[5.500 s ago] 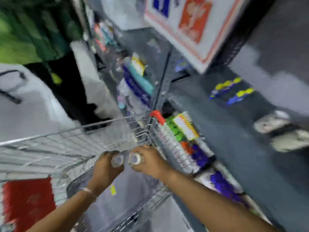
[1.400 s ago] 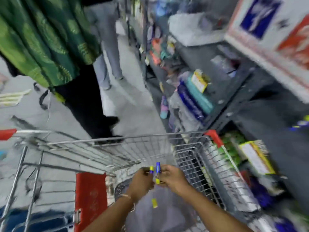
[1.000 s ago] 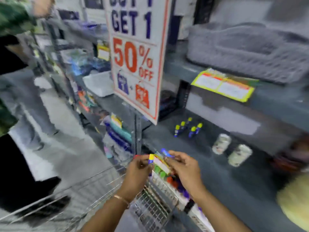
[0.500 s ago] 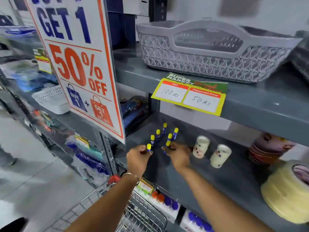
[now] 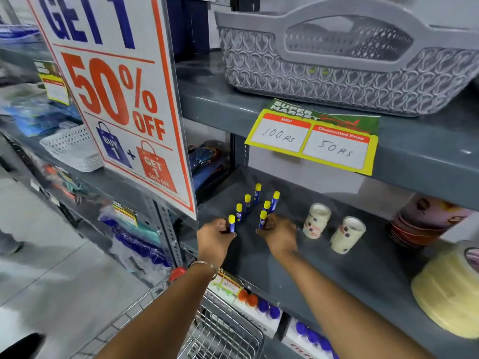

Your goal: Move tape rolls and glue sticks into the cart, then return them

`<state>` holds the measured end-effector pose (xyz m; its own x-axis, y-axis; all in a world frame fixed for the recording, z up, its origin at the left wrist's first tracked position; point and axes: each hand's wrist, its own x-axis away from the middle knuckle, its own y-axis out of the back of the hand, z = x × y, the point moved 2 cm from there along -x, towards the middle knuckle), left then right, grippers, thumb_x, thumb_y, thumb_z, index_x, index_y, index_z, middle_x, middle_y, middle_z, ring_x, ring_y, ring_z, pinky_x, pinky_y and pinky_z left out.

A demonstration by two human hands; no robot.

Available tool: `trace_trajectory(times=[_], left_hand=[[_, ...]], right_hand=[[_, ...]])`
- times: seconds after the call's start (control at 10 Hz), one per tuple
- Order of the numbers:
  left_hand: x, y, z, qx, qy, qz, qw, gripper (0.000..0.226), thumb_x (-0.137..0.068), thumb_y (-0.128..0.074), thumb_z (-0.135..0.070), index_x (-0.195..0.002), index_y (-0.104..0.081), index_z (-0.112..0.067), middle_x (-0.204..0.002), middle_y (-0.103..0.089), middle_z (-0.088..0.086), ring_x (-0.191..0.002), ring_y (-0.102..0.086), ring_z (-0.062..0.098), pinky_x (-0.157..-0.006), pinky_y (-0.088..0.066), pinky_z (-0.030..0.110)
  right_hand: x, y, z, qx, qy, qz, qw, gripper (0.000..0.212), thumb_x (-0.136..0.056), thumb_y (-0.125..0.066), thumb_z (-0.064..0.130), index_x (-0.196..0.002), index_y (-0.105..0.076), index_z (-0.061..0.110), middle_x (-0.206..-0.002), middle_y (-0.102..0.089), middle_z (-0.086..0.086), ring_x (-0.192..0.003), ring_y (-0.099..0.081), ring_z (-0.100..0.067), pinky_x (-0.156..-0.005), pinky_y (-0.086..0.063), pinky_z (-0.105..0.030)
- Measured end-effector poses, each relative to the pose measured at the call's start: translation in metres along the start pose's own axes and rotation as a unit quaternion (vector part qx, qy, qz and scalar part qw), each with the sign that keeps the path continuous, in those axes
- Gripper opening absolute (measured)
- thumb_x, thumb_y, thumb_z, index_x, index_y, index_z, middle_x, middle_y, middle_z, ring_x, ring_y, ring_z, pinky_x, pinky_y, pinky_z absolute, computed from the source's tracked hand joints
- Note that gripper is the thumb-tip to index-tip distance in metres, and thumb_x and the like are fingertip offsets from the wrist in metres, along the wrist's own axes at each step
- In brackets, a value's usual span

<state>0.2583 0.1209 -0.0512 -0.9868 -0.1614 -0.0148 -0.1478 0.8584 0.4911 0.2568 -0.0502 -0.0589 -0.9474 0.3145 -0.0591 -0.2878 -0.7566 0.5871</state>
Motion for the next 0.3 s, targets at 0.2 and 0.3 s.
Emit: trace_trajectory(times=[0.2,0.3], left_hand=[[0.013,0.006,0.018,0.07,0.051,0.032,0.996,0.056,-0.064,-0.084,-0.003,-0.116,-0.065,-0.006,-0.114,-0.071,0.006,-0.102,-0.065,0.015,-0.1,-0.05,0.033],[0.033,0.023,0.021,0.057,0.032,-0.005,0.998,0.056,-0.067,-0.083,-0.004,-0.118,-0.063,-0.013,-0.107,-0.069,0.0,-0.095,-0.062,0.015,-0.1,-0.051,0.038]], right_hand=[[0.037,0.02,0.0,-0.107,-0.047,-0.01,0.993,0.046,-0.064,-0.083,0.0,-0.107,-0.067,0.003,-0.084,-0.067,0.002,-0.072,-0.064,0.001,-0.076,-0.056,-0.019],[0.086,0.05,-0.006,-0.115,-0.04,-0.034,0.992,0.05,-0.066,-0.086,0.017,-0.112,-0.066,0.016,-0.102,-0.069,0.007,-0.093,-0.066,-0.008,-0.089,-0.054,-0.027]])
